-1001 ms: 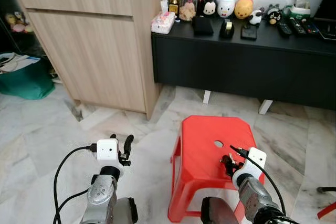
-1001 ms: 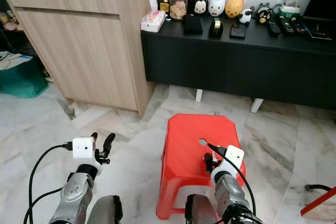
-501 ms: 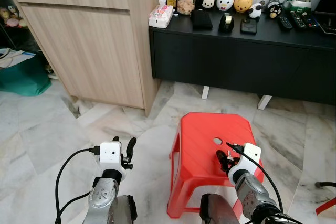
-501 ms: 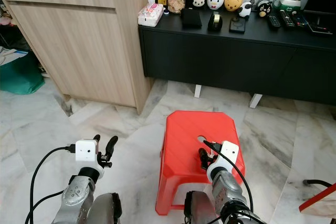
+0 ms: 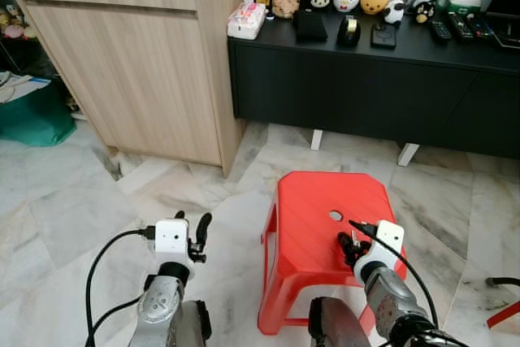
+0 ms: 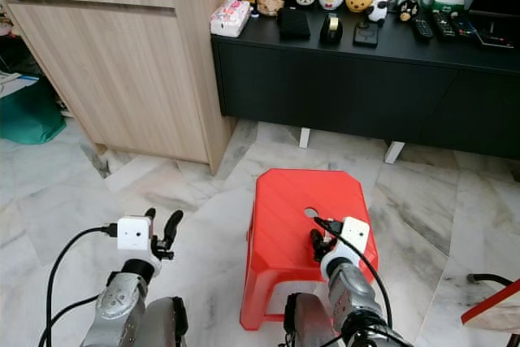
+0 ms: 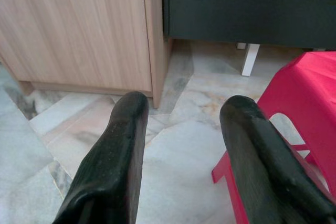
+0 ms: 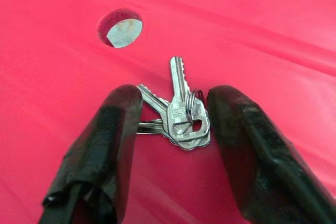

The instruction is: Hang keys on a hook

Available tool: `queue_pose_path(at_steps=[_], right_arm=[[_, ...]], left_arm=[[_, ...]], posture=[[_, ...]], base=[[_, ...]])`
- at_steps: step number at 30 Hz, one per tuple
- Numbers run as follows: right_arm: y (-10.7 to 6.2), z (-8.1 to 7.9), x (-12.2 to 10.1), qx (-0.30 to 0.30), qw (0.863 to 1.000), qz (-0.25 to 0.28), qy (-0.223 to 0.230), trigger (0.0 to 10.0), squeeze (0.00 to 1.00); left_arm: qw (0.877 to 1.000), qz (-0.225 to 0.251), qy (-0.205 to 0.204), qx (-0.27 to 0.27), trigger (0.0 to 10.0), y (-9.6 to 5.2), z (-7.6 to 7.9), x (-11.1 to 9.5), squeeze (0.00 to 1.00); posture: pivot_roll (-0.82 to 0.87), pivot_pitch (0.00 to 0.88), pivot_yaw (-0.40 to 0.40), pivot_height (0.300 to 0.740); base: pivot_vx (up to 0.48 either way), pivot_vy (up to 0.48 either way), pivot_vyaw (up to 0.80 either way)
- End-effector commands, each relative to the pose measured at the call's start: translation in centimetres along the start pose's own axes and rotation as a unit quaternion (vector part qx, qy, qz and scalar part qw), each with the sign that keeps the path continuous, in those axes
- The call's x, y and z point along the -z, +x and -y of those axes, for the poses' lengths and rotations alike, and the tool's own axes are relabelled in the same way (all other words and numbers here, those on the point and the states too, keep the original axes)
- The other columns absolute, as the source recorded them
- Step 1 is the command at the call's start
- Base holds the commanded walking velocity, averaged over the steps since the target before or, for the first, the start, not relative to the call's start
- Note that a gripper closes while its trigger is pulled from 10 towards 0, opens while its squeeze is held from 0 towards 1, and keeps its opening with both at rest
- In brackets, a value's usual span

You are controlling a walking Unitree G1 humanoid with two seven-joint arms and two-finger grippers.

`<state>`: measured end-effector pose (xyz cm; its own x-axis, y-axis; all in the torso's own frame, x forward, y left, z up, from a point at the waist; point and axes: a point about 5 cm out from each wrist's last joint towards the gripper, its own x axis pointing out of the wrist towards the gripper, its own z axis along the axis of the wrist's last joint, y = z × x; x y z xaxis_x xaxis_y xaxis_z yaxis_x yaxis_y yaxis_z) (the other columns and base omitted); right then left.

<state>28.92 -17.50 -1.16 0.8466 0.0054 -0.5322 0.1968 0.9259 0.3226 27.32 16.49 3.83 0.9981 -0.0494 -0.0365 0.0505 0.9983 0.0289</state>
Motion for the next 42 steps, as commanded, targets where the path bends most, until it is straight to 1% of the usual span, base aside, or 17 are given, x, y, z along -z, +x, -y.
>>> queue_pose_path(at_steps=[1, 12, 16, 23, 26, 28, 31, 34, 35, 36, 38, 42], right_arm=[[-0.2, 0.4, 0.6, 0.008, 1.0, -0.008, 0.003, 0.0, 0.0], [-0.2, 0.2, 0.5, 0.009, 1.0, -0.004, -0.006, 0.0, 0.0], [-0.1, 0.1, 0.3, 0.007, 1.0, 0.0, -0.009, 0.0, 0.0], [0.1, -0.3, -0.2, 0.003, 1.0, 0.011, -0.013, 0.0, 0.0], [0.2, -0.6, -1.2, -0.005, 0.999, 0.04, -0.019, 0.0, 0.0], [0.2, -1.0, -1.8, -0.016, 0.997, 0.059, -0.04, 0.0, 0.0], [0.2, -1.8, -2.9, -0.038, 0.992, 0.097, -0.071, 0.0, 0.0], [0.2, -2.2, -3.4, -0.047, 0.989, 0.118, -0.079, 0.0, 0.0], [0.1, -2.4, -3.9, -0.052, 0.985, 0.136, -0.091, 0.0, 0.0], [0.1, -2.4, -3.9, -0.052, 0.985, 0.136, -0.091, 0.0, 0.0], [-0.1, -2.6, -4.6, -0.053, 0.979, 0.166, -0.106, 0.0, 0.0], [-0.2, -2.8, -5.0, -0.061, 0.975, 0.181, -0.111, 0.0, 0.0]], left_arm=[[1.0, -0.007, 0.012, 0.01, 10.0, -0.2, 0.3, 0.2, 0.0], [0.999, -0.01, 0.023, 0.019, 10.0, 0.0, 0.5, 0.2, 0.0], [0.999, -0.009, 0.037, 0.028, 10.0, 0.2, 0.7, 0.2, 0.0], [0.998, -0.01, 0.046, 0.033, 10.0, 0.6, 0.9, 0.1, 0.0], [0.998, -0.009, 0.049, 0.033, 10.0, 0.9, 0.9, 0.0, 0.0], [0.998, -0.008, 0.05, 0.033, 10.0, 1.0, 0.8, -0.1, 0.0], [0.998, -0.008, 0.051, 0.032, 10.0, 1.3, 0.8, -0.2, 0.0], [0.998, -0.008, 0.052, 0.032, 10.0, 1.6, 0.8, -0.3, 0.0], [0.998, -0.007, 0.052, 0.033, 10.0, 1.7, 0.9, -0.4, 0.0], [0.998, -0.007, 0.052, 0.033, 10.0, 1.7, 0.9, -0.4, 0.0], [0.998, -0.007, 0.053, 0.034, 10.0, 2.0, 0.9, -0.5, 0.0], [0.998, -0.007, 0.053, 0.034, 10.0, 2.1, 0.9, -0.5, 0.0]], posture=[[0.05, 0.093, -0.032, 0.581], [0.05, 0.083, -0.031, 0.581], [0.05, 0.074, -0.032, 0.581], [0.05, 0.06, -0.03, 0.581], [0.05, 0.049, -0.031, 0.581], [0.05, 0.045, -0.031, 0.581], [0.04, 0.034, -0.029, 0.581], [0.03, 0.026, -0.028, 0.581], [0.03, 0.019, -0.027, 0.581], [0.03, 0.019, -0.027, 0.581], [0.03, 0.009, -0.026, 0.581], [0.02, 0.004, -0.026, 0.581]], base=[[0.0, 0.0, 0.0], [0.0, 0.0, 0.0], [0.0, 0.0, 0.0], [0.0, 0.0, 0.0], [0.0, 0.0, 0.0], [0.0, 0.0, 0.0], [0.0, 0.0, 0.0], [0.0, 0.0, 0.0], [0.0, 0.0, 0.0], [0.0, 0.0, 0.0], [0.0, 0.0, 0.0], [0.0, 0.0, 0.0]])
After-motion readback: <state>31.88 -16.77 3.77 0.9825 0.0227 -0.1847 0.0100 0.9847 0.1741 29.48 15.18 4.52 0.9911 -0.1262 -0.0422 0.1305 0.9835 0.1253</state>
